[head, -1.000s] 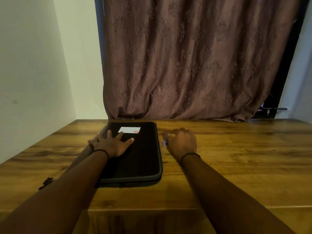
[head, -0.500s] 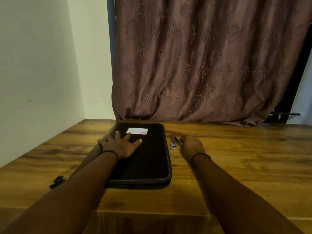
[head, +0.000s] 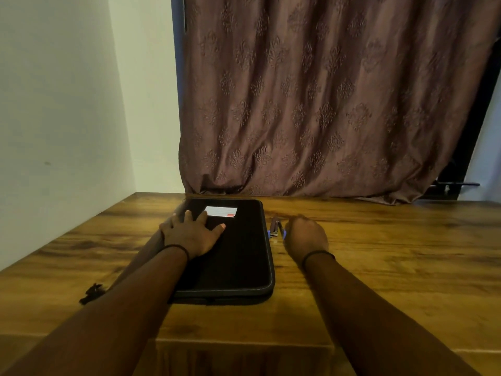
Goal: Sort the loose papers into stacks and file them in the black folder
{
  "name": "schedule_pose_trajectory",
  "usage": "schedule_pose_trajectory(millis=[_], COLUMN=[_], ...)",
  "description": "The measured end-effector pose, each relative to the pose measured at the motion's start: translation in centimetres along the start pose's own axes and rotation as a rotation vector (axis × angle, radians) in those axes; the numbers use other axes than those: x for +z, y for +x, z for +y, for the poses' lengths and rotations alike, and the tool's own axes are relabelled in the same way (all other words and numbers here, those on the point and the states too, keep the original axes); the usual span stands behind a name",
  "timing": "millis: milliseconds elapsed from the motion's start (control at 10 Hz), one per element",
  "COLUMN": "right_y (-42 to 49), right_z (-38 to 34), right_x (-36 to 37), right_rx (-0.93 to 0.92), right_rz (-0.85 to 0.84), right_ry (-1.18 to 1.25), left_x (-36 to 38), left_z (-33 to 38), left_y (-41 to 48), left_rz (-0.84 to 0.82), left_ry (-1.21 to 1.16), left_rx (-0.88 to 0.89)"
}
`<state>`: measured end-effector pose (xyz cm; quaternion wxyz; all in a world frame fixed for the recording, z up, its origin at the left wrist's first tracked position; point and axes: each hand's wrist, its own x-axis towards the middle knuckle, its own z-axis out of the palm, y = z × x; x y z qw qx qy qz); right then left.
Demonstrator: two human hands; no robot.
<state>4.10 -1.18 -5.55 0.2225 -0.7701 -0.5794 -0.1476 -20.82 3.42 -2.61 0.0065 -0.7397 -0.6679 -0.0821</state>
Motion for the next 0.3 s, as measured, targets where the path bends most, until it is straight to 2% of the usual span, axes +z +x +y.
schedule_pose_trajectory(millis=[300], right_y=[-1.3], right_z=[-1.8], right_x=[-1.7], right_rx=[-0.079], right_rz=[0.341], right_ry=[-0.018], left_x=[-1.6], left_z=[-2.3], left_y=[-0.9], left_rz=[0.558], left_ry=[-0.043], left_rx=[0.129])
